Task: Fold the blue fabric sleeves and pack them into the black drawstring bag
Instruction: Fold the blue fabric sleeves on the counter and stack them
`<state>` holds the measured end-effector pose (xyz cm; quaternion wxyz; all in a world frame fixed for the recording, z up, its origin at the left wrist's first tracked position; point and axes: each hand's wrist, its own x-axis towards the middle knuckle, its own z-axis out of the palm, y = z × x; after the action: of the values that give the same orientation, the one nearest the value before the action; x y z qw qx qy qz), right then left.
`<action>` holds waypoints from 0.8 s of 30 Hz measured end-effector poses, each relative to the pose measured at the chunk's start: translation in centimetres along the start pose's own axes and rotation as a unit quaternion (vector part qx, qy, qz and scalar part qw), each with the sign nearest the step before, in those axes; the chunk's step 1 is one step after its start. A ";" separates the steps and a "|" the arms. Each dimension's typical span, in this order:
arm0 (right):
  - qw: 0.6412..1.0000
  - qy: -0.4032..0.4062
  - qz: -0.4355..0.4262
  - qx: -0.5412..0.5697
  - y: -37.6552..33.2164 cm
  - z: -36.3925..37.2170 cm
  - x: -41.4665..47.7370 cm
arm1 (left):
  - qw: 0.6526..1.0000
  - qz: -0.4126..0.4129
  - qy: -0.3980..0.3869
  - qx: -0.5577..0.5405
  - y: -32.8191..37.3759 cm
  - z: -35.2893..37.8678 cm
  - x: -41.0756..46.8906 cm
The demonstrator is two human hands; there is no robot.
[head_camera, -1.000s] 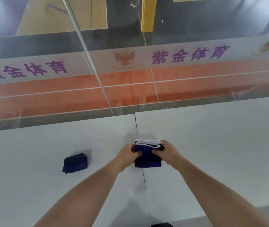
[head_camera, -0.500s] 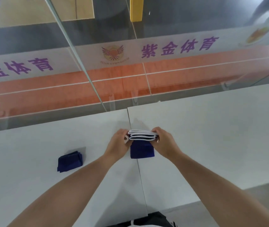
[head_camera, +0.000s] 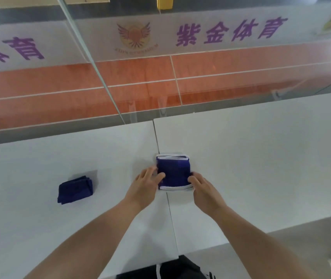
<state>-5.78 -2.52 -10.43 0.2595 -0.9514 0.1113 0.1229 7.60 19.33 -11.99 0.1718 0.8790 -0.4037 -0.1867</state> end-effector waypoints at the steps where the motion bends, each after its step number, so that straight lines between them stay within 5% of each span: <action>1: 0.998 0.008 0.035 0.048 -0.1 0.2 -0.1 | 0.999 -0.027 0.003 -0.027 0.2 0.1 -0.2; 5: 0.947 0.032 0.217 0.235 -2.3 -0.3 0.9 | 0.976 -0.119 0.045 -0.176 1.7 -1.4 0.9; 8: 0.921 -0.015 0.324 0.215 -3.7 -1.0 1.9 | 0.987 -0.108 0.019 -0.117 2.3 -2.7 3.9; 12: 0.772 -0.112 0.490 0.391 -5.6 -0.3 1.6 | 0.983 -0.104 -0.147 -0.024 2.4 -3.4 7.4; 17: 0.664 0.034 0.504 0.550 -7.9 1.5 1.5 | 0.979 -0.121 -0.163 0.026 3.0 -2.5 5.6; 21: 0.718 0.053 0.495 0.487 -8.2 1.4 2.0 | 0.962 -0.212 -0.164 -0.057 2.9 -1.5 2.4; 24: 0.750 0.039 0.461 0.472 -9.0 1.5 1.4 | 0.930 -0.269 -0.115 -0.225 2.8 -1.3 1.0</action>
<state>-2.24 5.61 -7.90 0.5829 -0.5450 0.5901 0.1224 7.05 17.02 -9.82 0.2609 0.8656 -0.1167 -0.4112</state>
